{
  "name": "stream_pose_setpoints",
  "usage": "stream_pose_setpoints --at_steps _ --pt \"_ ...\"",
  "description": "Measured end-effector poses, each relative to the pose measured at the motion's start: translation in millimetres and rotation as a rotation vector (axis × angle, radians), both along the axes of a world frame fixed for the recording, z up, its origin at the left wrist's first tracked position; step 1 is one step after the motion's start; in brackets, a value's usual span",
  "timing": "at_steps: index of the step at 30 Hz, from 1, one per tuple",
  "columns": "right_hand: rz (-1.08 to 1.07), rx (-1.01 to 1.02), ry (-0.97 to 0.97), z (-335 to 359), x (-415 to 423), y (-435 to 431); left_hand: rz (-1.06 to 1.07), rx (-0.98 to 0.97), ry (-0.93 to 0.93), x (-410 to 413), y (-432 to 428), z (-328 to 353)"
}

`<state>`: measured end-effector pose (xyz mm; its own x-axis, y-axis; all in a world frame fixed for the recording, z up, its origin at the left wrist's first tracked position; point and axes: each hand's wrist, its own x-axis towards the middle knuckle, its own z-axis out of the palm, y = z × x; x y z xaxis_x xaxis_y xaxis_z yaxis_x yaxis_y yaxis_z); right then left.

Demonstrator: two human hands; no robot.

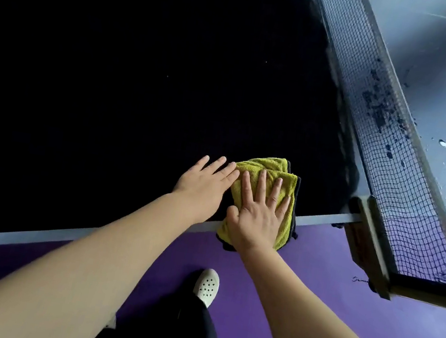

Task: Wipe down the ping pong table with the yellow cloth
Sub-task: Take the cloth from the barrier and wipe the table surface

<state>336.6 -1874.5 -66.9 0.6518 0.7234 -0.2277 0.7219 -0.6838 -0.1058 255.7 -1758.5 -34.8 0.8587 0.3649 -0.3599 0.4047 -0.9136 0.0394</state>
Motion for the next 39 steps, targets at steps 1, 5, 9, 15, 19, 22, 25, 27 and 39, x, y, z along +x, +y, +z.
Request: stream_pose_setpoints --at_steps 1,5,9,15,19,22,25,27,39 --pt "0.02 -0.004 0.001 0 -17 8 0.022 -0.003 -0.004 -20 6 0" --pt "0.118 -0.02 0.009 -1 -86 40 0.123 0.005 -0.003 -100 29 -2" --pt "0.216 -0.026 0.021 -1 -153 74 0.227 0.002 -0.005 -174 52 -3" --pt "0.345 -0.021 0.043 -1 -251 117 0.367 0.019 -0.011 -283 79 -6" --pt "0.414 -0.025 0.062 -1 -311 137 0.436 0.032 0.0 -346 91 -7" --pt "0.477 -0.06 0.075 1 -348 149 0.487 0.02 0.01 -388 97 -7" --pt "0.569 -0.125 0.094 4 -366 157 0.523 0.003 0.024 -417 101 -3" --pt "0.626 -0.16 0.116 7 -363 160 0.54 -0.014 0.03 -424 101 -1" --pt "0.792 -0.197 0.026 8 -336 172 0.576 -0.079 0.056 -411 107 5"
